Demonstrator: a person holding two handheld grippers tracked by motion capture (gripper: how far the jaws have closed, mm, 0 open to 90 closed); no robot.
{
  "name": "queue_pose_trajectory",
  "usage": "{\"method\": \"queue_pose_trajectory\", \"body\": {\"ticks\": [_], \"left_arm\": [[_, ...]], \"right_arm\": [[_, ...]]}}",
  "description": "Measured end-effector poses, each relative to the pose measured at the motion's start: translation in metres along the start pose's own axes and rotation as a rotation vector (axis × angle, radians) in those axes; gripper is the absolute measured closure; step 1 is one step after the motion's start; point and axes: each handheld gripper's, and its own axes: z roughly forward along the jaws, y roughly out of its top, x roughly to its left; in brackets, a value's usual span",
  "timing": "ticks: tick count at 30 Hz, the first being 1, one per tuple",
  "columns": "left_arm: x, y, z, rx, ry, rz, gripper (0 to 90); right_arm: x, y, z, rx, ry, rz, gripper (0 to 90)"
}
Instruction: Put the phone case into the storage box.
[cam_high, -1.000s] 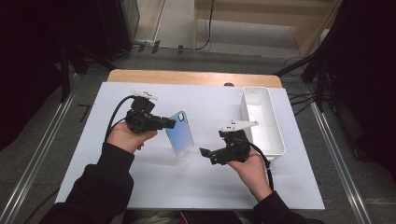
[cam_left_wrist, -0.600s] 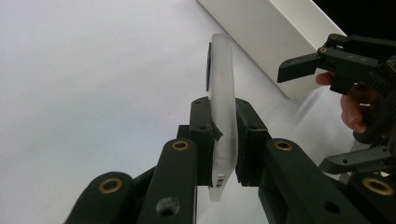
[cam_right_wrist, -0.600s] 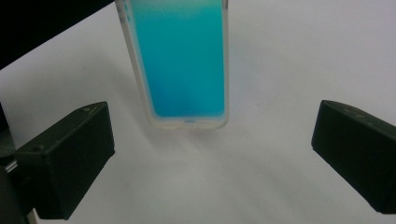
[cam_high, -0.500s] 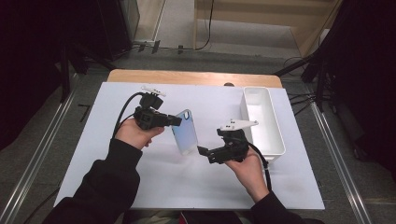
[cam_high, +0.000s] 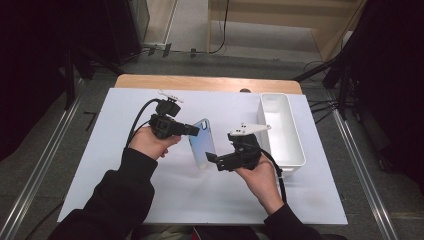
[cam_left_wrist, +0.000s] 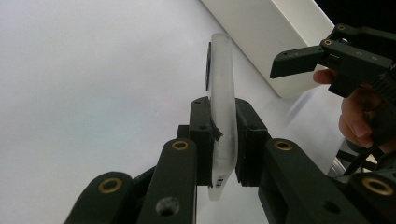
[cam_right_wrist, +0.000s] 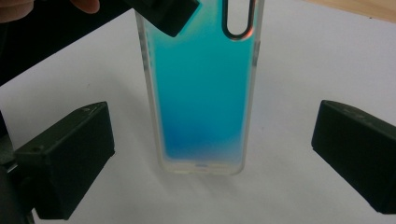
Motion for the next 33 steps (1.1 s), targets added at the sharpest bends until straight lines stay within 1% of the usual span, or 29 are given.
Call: {"method": "queue_pose_trajectory", "body": {"ticks": [5,8,10,12,17,19,24,25,27,33], "left_arm": [[0.000,0.000,0.000,0.007,-0.008,-0.019,79.4],[0.000,0.000,0.001,0.018,-0.016,-0.023,79.4],[-0.002,0.000,0.002,0.018,-0.019,-0.036,79.4],[-0.002,0.000,0.003,0.027,-0.019,-0.038,79.4],[-0.003,0.000,0.004,0.030,-0.021,-0.046,79.4],[-0.003,0.000,0.004,0.029,-0.025,-0.049,79.4],[-0.004,0.000,0.004,0.034,-0.034,-0.051,79.3],[-0.005,0.000,0.004,0.034,-0.035,-0.052,79.3],[-0.005,0.000,0.003,0.031,-0.035,-0.058,79.3],[-0.006,0.000,0.004,0.036,-0.038,-0.069,79.3]], "right_arm": [[0.003,0.006,0.003,0.001,-0.009,-0.008,0.0],[0.004,0.009,0.004,-0.006,-0.013,-0.013,0.0],[0.004,0.010,0.005,-0.003,-0.013,-0.013,0.0],[0.005,0.012,0.006,-0.002,-0.015,-0.016,0.0],[0.007,0.017,0.010,0.001,-0.016,-0.021,0.0],[0.007,0.018,0.011,0.002,-0.017,-0.016,0.0],[0.009,0.022,0.016,0.012,-0.045,-0.009,0.0],[0.009,0.022,0.017,0.008,-0.033,-0.015,0.0],[0.009,0.023,0.017,0.007,-0.026,-0.009,0.0],[0.012,0.026,0.023,0.002,-0.032,0.000,0.0]]}}
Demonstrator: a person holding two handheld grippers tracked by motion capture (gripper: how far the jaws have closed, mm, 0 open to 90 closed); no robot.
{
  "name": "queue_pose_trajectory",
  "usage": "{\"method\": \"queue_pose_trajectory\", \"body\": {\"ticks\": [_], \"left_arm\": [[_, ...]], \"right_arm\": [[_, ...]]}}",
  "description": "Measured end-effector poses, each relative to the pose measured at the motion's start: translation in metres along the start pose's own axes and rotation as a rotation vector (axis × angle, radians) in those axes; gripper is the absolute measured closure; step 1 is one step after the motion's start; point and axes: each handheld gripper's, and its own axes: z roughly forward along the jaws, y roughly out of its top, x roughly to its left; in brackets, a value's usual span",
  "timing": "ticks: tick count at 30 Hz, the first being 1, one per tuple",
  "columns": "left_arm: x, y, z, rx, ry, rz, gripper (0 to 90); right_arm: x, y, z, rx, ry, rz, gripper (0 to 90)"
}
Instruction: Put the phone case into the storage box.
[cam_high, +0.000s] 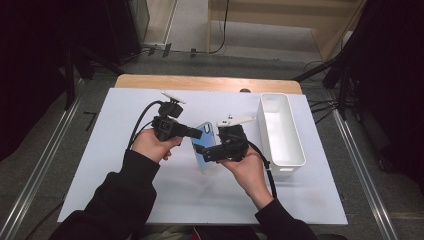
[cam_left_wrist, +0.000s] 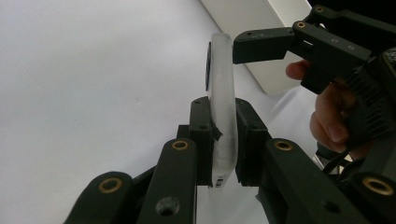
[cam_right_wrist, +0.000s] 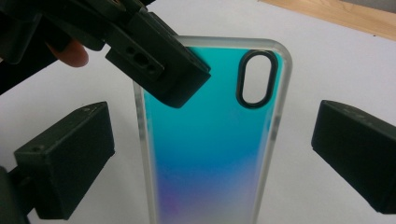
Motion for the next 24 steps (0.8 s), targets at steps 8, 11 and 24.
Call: {"method": "queue_pose_trajectory", "body": {"ticks": [8,11,24], "left_arm": [[-0.001,0.000,0.000,0.005,-0.008,-0.002,79.3],[-0.001,0.000,0.000,0.005,-0.013,-0.001,79.2],[-0.003,-0.001,0.004,0.014,-0.009,-0.014,79.0]], "right_arm": [[0.002,0.001,0.009,0.010,-0.011,0.001,0.0],[0.002,0.001,0.012,0.010,-0.012,-0.003,0.0],[-0.001,0.000,0.021,0.030,0.003,-0.006,12.5]]}}
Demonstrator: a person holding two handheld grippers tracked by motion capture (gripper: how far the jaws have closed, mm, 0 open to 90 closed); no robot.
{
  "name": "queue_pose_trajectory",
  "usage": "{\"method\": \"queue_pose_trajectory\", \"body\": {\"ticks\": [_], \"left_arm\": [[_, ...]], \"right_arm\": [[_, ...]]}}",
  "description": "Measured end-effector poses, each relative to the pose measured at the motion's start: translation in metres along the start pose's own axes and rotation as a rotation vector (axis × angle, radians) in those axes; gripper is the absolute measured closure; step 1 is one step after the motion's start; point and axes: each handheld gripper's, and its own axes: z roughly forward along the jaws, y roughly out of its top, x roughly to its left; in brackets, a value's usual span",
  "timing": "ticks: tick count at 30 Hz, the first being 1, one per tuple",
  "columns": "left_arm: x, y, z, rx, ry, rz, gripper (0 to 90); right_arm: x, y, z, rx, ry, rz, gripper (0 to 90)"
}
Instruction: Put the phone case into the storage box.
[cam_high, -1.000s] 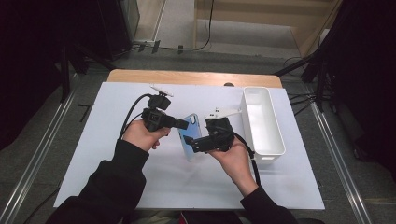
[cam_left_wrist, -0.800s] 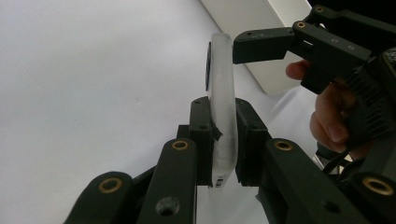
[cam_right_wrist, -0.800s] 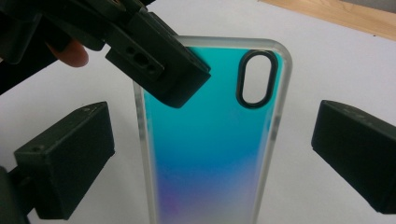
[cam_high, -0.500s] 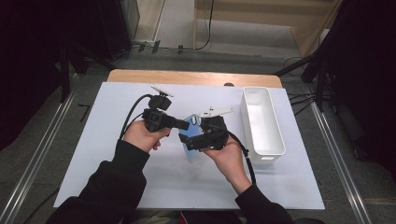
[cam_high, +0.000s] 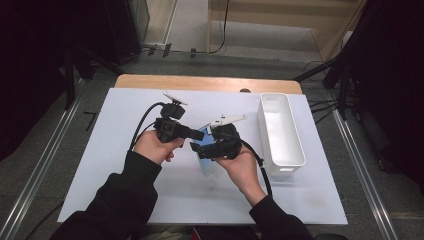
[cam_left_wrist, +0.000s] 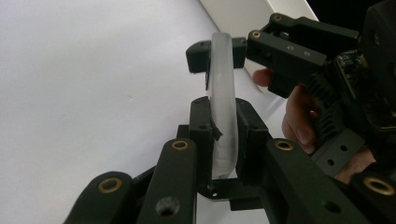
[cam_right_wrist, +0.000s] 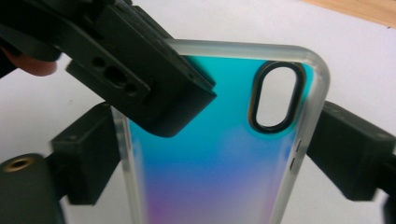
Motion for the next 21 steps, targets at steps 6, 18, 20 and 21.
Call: {"method": "queue_pose_trajectory", "body": {"ticks": [6,18,20,21], "left_arm": [[-0.0003,-0.0002,0.0002,0.000,-0.001,0.000,78.9],[-0.0005,0.0003,-0.0035,-0.014,-0.007,0.016,68.3],[-0.0010,0.0005,-0.0047,-0.022,-0.007,0.016,64.7],[-0.0010,0.0008,-0.0059,-0.018,-0.004,0.019,64.2]], "right_arm": [[-0.0003,0.0006,-0.0013,0.007,0.007,0.001,14.3],[-0.0013,0.0045,-0.0067,0.015,0.020,-0.006,14.8],[-0.0016,0.0046,-0.0074,0.018,0.026,-0.001,14.8],[-0.0019,0.0046,-0.0075,0.019,0.030,-0.003,14.8]]}}
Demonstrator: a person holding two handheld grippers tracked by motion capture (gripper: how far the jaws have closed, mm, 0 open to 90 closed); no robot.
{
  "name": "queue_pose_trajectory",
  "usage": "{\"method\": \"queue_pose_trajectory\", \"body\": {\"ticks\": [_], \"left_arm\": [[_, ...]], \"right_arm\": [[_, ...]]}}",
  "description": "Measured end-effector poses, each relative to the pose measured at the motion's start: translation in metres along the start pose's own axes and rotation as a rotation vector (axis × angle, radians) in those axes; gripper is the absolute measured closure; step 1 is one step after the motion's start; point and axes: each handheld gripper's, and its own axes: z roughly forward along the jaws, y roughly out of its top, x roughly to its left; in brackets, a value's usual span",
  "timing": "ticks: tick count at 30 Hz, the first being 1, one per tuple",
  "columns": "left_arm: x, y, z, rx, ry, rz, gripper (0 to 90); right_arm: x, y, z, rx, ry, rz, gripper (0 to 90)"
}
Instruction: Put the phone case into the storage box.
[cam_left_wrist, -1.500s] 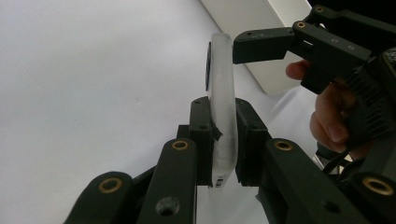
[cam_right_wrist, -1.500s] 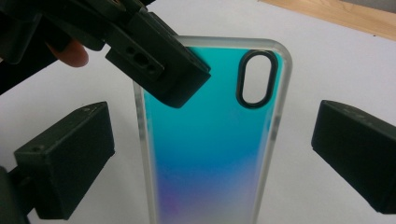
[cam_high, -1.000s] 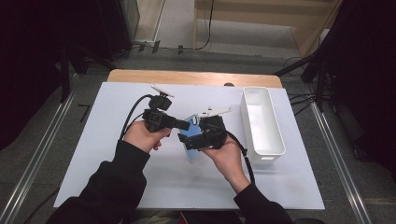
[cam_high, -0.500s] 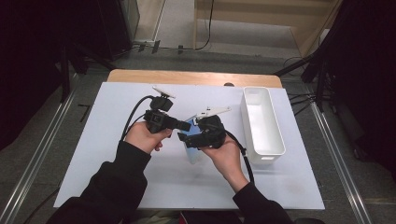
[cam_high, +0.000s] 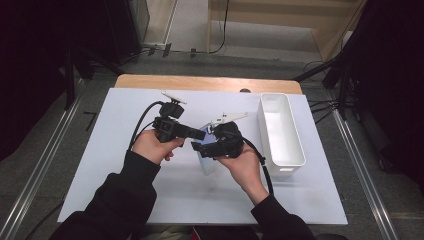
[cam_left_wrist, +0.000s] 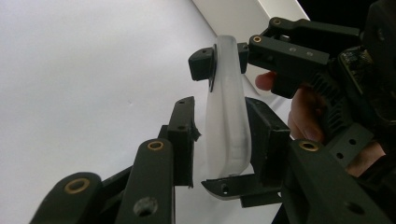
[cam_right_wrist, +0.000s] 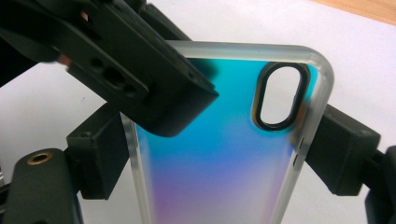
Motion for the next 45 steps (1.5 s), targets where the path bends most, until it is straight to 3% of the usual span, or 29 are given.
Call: {"method": "queue_pose_trajectory", "body": {"ticks": [6,11,21,33,41,45], "left_arm": [[0.001,0.000,-0.004,-0.020,-0.013,0.002,55.5],[0.003,0.000,-0.008,-0.041,-0.028,0.013,47.7],[0.002,-0.002,-0.013,-0.049,-0.076,0.100,36.6],[0.002,-0.004,-0.020,-0.042,-0.122,0.178,31.3],[0.005,-0.008,-0.022,-0.039,-0.111,0.239,31.2],[0.009,-0.010,-0.022,-0.043,-0.119,0.246,31.2]], "right_arm": [[0.000,-0.001,0.000,0.010,0.016,-0.015,14.8],[-0.002,-0.002,-0.001,0.016,0.062,-0.042,14.8],[-0.012,-0.004,-0.003,0.037,0.169,-0.063,14.8],[-0.023,-0.005,-0.014,0.063,0.289,-0.136,14.8],[-0.030,-0.005,-0.022,0.089,0.329,-0.148,14.8],[-0.030,-0.005,-0.025,0.107,0.339,-0.162,14.8]]}}
